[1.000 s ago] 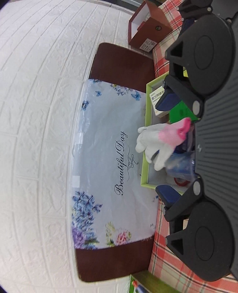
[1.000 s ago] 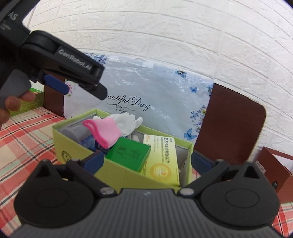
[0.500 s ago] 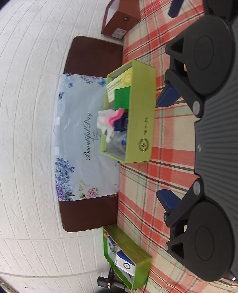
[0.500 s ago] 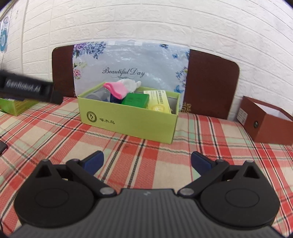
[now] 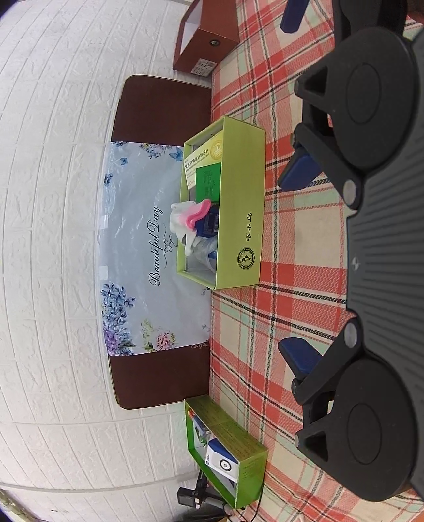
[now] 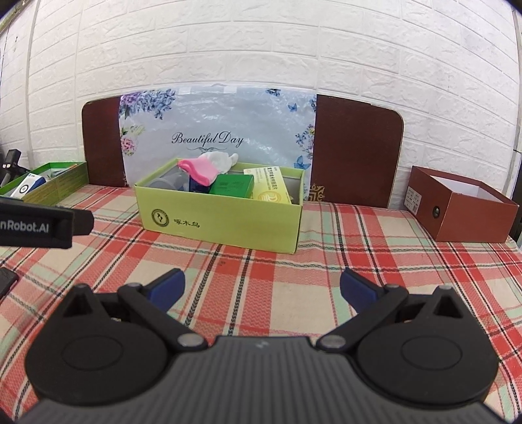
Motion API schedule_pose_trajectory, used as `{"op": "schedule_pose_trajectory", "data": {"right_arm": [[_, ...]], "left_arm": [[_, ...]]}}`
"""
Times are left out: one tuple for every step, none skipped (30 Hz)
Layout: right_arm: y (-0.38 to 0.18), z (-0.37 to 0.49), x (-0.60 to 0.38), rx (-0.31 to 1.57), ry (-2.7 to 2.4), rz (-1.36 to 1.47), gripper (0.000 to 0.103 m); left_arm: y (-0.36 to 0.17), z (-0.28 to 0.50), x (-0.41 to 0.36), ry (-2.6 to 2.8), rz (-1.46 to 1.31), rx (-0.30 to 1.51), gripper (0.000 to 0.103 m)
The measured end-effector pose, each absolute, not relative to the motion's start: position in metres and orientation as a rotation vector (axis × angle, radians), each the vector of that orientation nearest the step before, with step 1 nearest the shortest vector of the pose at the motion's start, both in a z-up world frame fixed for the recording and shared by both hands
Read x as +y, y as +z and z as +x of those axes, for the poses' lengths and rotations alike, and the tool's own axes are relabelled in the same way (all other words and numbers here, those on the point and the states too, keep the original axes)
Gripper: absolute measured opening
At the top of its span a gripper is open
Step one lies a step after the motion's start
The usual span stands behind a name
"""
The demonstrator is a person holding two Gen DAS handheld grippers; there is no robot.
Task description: Organize objects
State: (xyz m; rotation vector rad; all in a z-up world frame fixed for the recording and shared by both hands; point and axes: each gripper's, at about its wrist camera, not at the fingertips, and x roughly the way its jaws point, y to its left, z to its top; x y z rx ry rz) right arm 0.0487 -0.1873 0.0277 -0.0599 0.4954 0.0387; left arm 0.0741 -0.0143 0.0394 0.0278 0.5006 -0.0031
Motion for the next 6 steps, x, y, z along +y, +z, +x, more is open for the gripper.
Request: {"op": "schedule_pose_trajectory", "data": {"right_arm": [[0.0277,0.0484,-0.1867,0.495,0.040,-0.061,0.103],[0.0279,0.0481,-0.1860,0.495,0.040,-0.062,0.103],[0.0280,0.0480,-0.1853,0.495,0.039,-0.062,0.103],[0.0279,0.0480,-0.1854,0.495,0.039,-0.061,0.103],[0.0280,0.0477,-0.1851,0.495,0.039,-0.061,0.103],[0.0279,0.0477,-0.1852,0.494,0.039,-0.061,0.103]], "left_arm": [[0.0394,0.0736,-0.0145,-0.004,0.027,0.501,0.100],[0.0391,0.0729,-0.0150,-0.007,0.029,0.501,0.100],[0.0388,0.0722,-0.0155,-0.008,0.031,0.502,0.100],[0.0385,0.0719,-0.0157,-0.010,0.032,0.502,0.100],[0.0384,0.0715,-0.0157,-0.013,0.032,0.502,0.100],[0.0385,0.0712,-0.0158,-0.016,0.033,0.501,0.100]]}}
